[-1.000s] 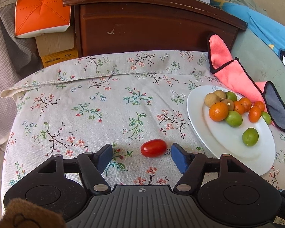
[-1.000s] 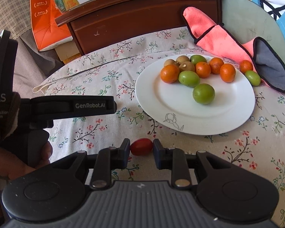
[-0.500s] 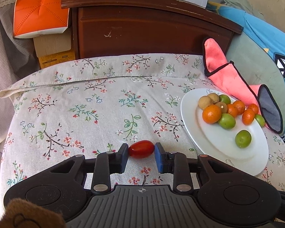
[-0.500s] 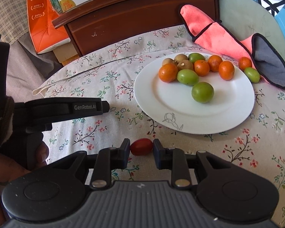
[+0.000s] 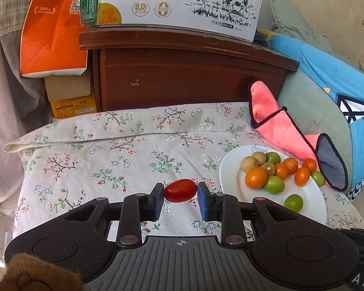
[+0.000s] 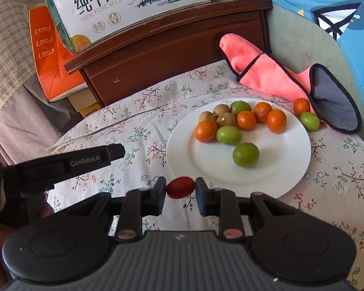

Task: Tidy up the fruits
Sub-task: 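Carry both cherry tomatoes onto the white plate with both tools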

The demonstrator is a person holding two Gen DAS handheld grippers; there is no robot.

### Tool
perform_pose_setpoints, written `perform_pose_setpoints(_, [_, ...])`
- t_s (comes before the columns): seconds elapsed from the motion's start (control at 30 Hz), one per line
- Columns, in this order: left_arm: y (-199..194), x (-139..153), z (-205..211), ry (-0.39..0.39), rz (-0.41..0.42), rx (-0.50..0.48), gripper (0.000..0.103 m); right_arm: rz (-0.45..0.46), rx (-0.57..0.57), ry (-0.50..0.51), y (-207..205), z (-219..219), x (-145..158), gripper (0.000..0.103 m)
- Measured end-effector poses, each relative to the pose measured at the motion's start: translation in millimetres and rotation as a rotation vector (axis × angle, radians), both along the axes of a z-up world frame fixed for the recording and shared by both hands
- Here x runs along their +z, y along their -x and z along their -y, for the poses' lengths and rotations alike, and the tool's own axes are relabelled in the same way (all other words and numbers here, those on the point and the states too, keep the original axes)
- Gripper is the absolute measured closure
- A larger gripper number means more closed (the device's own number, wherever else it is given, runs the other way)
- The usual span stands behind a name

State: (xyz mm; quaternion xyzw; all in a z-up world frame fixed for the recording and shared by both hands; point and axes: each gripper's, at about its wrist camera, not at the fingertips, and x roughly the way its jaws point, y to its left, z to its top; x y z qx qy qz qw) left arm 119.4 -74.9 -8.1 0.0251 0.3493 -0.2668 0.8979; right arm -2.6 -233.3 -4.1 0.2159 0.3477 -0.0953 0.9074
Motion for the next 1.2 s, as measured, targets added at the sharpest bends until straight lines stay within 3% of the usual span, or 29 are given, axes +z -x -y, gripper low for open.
perform_pose_setpoints(0.4, [10.1, 16.5, 20.2, 0.094, 0.010, -0.160, 0.076, 0.069, -0.085, -0.068, 6.2, 61.1, 38.1, 0.077])
perform_pose_setpoints(0.7, [15.4, 6.1, 49.7, 0.081, 0.000, -0.227, 0.076, 0.003, -0.194, -0.207, -5.9, 110.8, 11.1, 0.077])
perform_pose_setpoints(0.9, [14.7, -4.4, 60.3, 0.073, -0.028, -0.233, 0.076, -0.037, -0.230, -0.258, -16.0, 115.4, -7.0, 0.077])
perform_pose_setpoints(1.2, [18.0, -14.3, 68.8, 0.050, -0.047, -0.242, 0.076, -0.062, -0.256, -0.237, -26.2, 115.5, -18.7, 0.077])
